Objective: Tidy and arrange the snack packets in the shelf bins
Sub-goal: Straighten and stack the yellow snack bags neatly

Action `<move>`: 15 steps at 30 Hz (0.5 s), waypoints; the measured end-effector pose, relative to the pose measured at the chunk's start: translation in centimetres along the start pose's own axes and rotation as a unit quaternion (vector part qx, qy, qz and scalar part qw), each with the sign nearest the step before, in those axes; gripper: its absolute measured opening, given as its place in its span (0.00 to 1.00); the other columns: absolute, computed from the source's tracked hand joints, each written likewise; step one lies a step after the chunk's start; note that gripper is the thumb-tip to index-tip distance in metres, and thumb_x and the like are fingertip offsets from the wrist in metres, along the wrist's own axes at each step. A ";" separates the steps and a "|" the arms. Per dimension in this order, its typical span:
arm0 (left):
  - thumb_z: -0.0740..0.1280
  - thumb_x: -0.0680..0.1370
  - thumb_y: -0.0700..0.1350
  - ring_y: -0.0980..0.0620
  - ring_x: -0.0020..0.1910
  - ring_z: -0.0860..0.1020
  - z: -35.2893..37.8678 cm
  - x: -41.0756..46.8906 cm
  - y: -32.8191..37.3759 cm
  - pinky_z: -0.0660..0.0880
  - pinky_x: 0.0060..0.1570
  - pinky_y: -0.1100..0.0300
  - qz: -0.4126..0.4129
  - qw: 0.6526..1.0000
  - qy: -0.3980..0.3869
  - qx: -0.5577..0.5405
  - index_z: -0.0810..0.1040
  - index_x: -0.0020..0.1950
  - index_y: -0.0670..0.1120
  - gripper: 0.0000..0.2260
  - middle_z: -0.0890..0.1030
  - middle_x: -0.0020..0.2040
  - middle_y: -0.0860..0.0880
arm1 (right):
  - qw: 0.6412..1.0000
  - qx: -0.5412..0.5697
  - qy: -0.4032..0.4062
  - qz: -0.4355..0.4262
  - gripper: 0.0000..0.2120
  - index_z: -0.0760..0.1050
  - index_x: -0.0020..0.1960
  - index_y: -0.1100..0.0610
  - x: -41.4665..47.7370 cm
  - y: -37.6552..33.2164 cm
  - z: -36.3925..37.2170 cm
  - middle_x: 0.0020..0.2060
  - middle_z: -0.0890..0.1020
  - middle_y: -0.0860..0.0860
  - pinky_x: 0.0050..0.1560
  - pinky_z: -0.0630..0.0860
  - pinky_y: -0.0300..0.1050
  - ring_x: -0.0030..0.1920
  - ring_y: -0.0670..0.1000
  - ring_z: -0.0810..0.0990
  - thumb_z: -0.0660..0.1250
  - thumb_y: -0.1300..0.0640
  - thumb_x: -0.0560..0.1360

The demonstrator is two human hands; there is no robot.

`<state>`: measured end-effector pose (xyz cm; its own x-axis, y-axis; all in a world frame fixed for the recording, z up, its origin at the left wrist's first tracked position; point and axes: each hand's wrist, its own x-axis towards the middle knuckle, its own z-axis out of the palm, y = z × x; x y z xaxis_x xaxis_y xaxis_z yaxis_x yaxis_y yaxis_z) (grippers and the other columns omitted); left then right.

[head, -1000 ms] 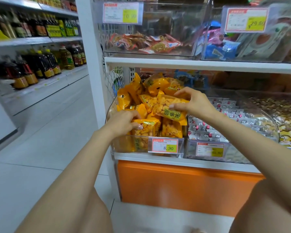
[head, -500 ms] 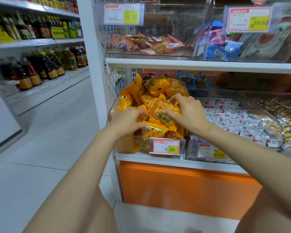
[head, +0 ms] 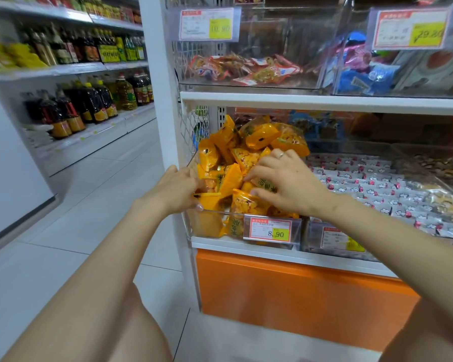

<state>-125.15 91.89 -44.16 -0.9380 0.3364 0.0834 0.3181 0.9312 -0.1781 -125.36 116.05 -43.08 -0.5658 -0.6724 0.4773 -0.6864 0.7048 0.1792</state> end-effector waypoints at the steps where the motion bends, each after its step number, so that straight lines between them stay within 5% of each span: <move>1: 0.66 0.75 0.56 0.49 0.61 0.67 0.1 0.0 0.0 0.58 0.52 0.56 0.004 1.000 0.002 -0.001 0.73 0.63 0.54 0.18 0.74 0.58 0.48 | 0.999 0.005 -0.034 -0.019 0.17 0.78 0.56 0.48 0.2 -0.4 0.3 0.50 0.79 0.48 0.53 0.61 0.47 0.55 0.52 0.73 0.59 0.41 0.75; 5: 0.66 0.75 0.54 0.49 0.60 0.68 0.1 -0.2 0.3 0.56 0.49 0.57 0.010 1.000 0.013 -0.001 0.71 0.62 0.53 0.16 0.74 0.57 0.48 | 0.991 0.004 -0.125 -0.052 0.16 0.74 0.63 0.44 1.1 -1.0 1.0 0.60 0.77 0.44 0.71 0.53 0.53 0.65 0.50 0.69 0.61 0.43 0.77; 10: 0.65 0.76 0.50 0.48 0.58 0.70 0.2 -0.1 0.4 0.60 0.51 0.57 -0.009 0.996 0.084 -0.005 0.75 0.56 0.50 0.10 0.75 0.53 0.47 | 0.994 0.013 -0.108 -0.028 0.13 0.78 0.56 0.47 3.7 -2.1 0.6 0.55 0.78 0.46 0.61 0.61 0.47 0.61 0.51 0.70 0.63 0.43 0.76; 15: 0.63 0.78 0.50 0.47 0.55 0.72 0.3 -0.3 0.7 0.63 0.50 0.57 -0.049 0.987 0.140 -0.059 0.77 0.54 0.50 0.08 0.77 0.51 0.46 | 0.989 0.019 -0.142 0.031 0.19 0.77 0.59 0.47 6.5 -4.3 2.4 0.53 0.79 0.51 0.57 0.61 0.46 0.59 0.52 0.71 0.67 0.40 0.72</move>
<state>-124.66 92.36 -44.60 -0.8952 0.2541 0.3661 0.2574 0.9654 -0.0407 -127.19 108.13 -42.87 -0.7088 -0.6685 0.2249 -0.6601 0.7411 0.1227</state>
